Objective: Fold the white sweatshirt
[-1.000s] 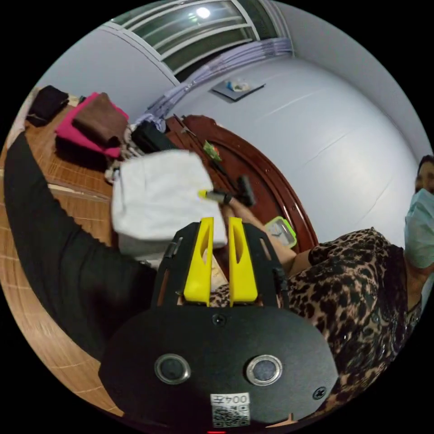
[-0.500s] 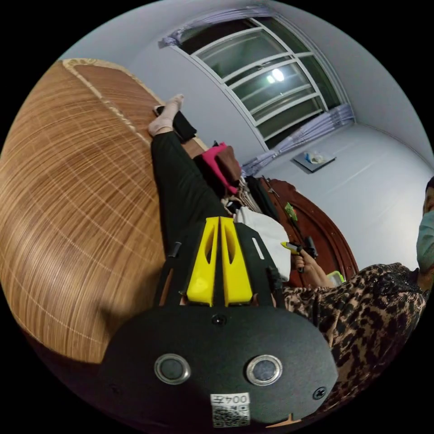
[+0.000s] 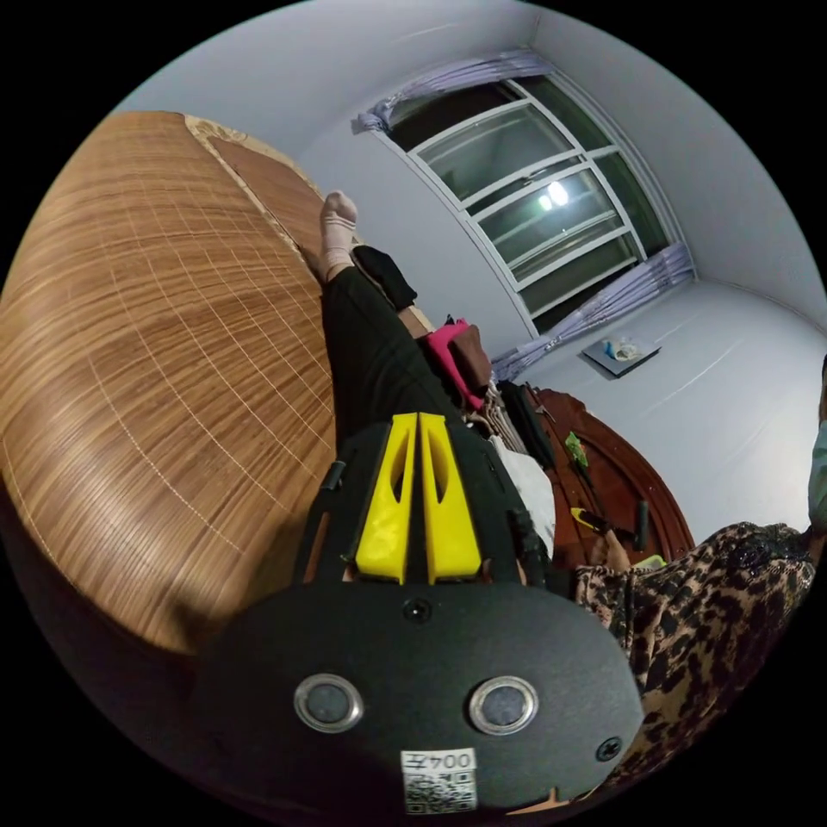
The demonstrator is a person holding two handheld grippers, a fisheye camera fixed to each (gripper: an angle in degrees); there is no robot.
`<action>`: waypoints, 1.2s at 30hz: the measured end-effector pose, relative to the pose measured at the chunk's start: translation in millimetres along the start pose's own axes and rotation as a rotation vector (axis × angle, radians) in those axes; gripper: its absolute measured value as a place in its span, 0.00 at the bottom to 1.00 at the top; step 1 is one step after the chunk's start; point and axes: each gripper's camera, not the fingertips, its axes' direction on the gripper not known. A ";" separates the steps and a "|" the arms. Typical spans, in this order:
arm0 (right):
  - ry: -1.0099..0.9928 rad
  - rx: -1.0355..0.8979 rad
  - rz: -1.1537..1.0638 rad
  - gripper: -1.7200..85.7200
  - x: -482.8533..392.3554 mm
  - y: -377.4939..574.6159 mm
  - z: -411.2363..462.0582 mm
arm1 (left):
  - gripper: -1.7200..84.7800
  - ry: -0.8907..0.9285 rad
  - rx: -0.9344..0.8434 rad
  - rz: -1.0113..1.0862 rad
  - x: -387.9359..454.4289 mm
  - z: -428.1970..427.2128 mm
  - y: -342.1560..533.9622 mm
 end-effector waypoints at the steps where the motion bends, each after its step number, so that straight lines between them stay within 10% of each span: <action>1: -0.011 -0.011 -0.053 0.15 -18.5 4.6 4.8 | 0.03 0.008 0.007 -0.015 -3.6 -2.5 -1.1; 15: 0.214 -0.123 -0.669 0.20 -227.5 84.0 103.9 | 0.02 0.039 0.090 -0.120 -26.4 -46.1 -37.3; 32: 0.359 -0.136 -0.743 0.13 -271.8 100.0 123.2 | 0.02 0.014 0.051 -0.127 -16.9 -55.6 -77.1; 36: 0.081 -0.222 -0.556 0.09 -228.4 51.1 85.7 | 0.02 0.012 0.055 -0.135 -15.3 -58.7 -82.8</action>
